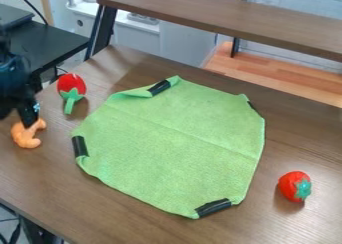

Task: Put the yellow thing to the left edge of the cloth

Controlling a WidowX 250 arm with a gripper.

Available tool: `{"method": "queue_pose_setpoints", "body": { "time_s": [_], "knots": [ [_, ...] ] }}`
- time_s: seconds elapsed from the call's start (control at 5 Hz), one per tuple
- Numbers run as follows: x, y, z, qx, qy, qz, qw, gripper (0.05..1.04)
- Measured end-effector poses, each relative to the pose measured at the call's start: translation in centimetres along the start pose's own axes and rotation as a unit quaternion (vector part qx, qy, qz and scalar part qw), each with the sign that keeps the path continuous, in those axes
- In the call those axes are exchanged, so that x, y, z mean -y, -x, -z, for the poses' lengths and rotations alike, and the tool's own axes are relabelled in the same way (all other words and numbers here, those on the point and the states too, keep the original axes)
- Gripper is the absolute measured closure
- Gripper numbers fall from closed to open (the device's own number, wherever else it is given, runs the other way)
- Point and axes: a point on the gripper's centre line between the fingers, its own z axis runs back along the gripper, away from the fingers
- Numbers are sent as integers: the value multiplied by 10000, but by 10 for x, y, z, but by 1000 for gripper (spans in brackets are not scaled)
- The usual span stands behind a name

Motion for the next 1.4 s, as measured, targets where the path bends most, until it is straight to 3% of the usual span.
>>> {"method": "queue_pose_setpoints", "body": {
  "time_s": [0.2, 0.4, 0.8, 1.0, 1.2, 1.4],
  "knots": [
    [5, -1, 4, 63, 0, -135, 9999, 83],
    [19, 2, 12, 109, 183, -214, 9995, 83],
    [33, -3, 24, 180, 160, -505, 9984, 111],
    [30, -7, 24, 305, -27, -724, 9969, 405],
    [27, -5, 24, 306, -162, -782, 9963, 451],
    [34, -1, 14, 95, 56, -927, 9956, 458]
  ]
}}
